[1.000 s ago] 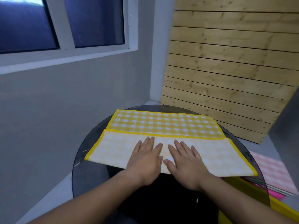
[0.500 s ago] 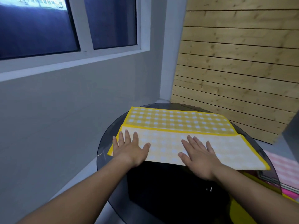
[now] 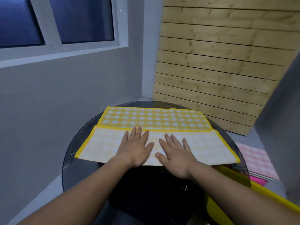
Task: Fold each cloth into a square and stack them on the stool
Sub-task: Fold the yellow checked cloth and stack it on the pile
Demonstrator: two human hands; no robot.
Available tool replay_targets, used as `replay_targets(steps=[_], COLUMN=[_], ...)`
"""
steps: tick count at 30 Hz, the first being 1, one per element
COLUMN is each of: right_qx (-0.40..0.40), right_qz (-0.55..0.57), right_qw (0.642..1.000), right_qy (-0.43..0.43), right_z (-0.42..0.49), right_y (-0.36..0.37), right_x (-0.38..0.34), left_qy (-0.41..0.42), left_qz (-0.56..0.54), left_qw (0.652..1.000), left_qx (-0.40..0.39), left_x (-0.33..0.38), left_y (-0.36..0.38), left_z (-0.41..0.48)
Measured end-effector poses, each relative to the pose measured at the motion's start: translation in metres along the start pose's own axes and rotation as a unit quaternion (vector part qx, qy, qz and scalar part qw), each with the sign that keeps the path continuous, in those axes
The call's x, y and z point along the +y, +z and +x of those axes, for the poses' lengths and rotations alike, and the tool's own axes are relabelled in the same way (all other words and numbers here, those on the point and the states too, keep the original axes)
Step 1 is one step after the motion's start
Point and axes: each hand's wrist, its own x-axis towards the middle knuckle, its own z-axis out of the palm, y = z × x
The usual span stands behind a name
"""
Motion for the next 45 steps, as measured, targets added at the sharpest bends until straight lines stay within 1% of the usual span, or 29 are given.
replay_targets(steps=[2, 4, 8, 10, 12, 15, 17, 20, 22, 24, 28, 32, 35, 38, 40, 45], right_qx=[-0.002, -0.001, 0.018, 0.014, 0.024, 0.095, 0.142, 0.191, 0.201, 0.205, 0.224, 0.195, 0.19, 0.187, 0.197, 0.222], right_qz=[0.01, 0.016, 0.006, 0.002, -0.006, -0.01, 0.036, 0.102, 0.172, 0.215, 0.241, 0.303, 0.29, 0.325, 0.323, 0.215], right_qw=[1.0, 1.0, 0.996, 0.994, 0.994, 0.987, 0.98, 0.967, 0.955, 0.947, 0.938, 0.928, 0.935, 0.924, 0.923, 0.95], right_qy=[-0.015, -0.004, 0.092, 0.11, 0.107, 0.126, 0.137, 0.137, 0.133, 0.126, 0.111, 0.092, 0.074, 0.074, 0.069, 0.043], right_z=[-0.003, -0.007, -0.014, -0.018, -0.016, -0.004, 0.012, 0.046, 0.072, 0.098, 0.146, 0.185, 0.203, 0.207, 0.206, 0.188], right_y=[-0.004, -0.01, -0.026, -0.03, -0.033, -0.046, -0.054, -0.054, -0.053, -0.057, -0.067, -0.066, -0.066, -0.067, -0.07, -0.092], right_x=[0.012, 0.04, 0.115, 0.134, 0.134, 0.125, 0.121, 0.122, 0.122, 0.123, 0.125, 0.122, 0.121, 0.12, 0.119, 0.109], left_qy=[0.001, 0.001, -0.002, -0.005, -0.008, -0.017, -0.019, -0.017, -0.017, -0.015, -0.02, -0.023, -0.021, -0.019, -0.018, -0.019], left_qz=[0.019, 0.027, 0.032, 0.029, 0.025, 0.013, 0.01, 0.025, 0.014, 0.003, -0.003, 0.008, 0.014, 0.015, 0.012, 0.0], left_qw=[1.0, 1.0, 0.999, 1.0, 1.0, 1.0, 1.0, 0.998, 0.995, 0.992, 0.991, 0.989, 0.987, 0.985, 0.985, 0.985], left_qx=[-0.001, 0.002, 0.003, 0.002, -0.004, -0.005, 0.009, 0.061, 0.096, 0.122, 0.135, 0.149, 0.157, 0.169, 0.169, 0.169], left_x=[-0.001, -0.001, 0.002, 0.003, 0.005, 0.008, 0.012, 0.015, 0.014, 0.012, 0.009, 0.008, 0.007, 0.005, 0.004, 0.006], left_y=[0.003, 0.004, 0.003, 0.003, 0.003, -0.001, -0.005, -0.004, 0.001, 0.007, 0.01, 0.012, 0.015, 0.016, 0.016, 0.017], left_z=[0.001, 0.001, 0.0, 0.0, 0.001, 0.004, 0.006, 0.009, 0.011, 0.012, 0.014, 0.015, 0.016, 0.016, 0.017, 0.016])
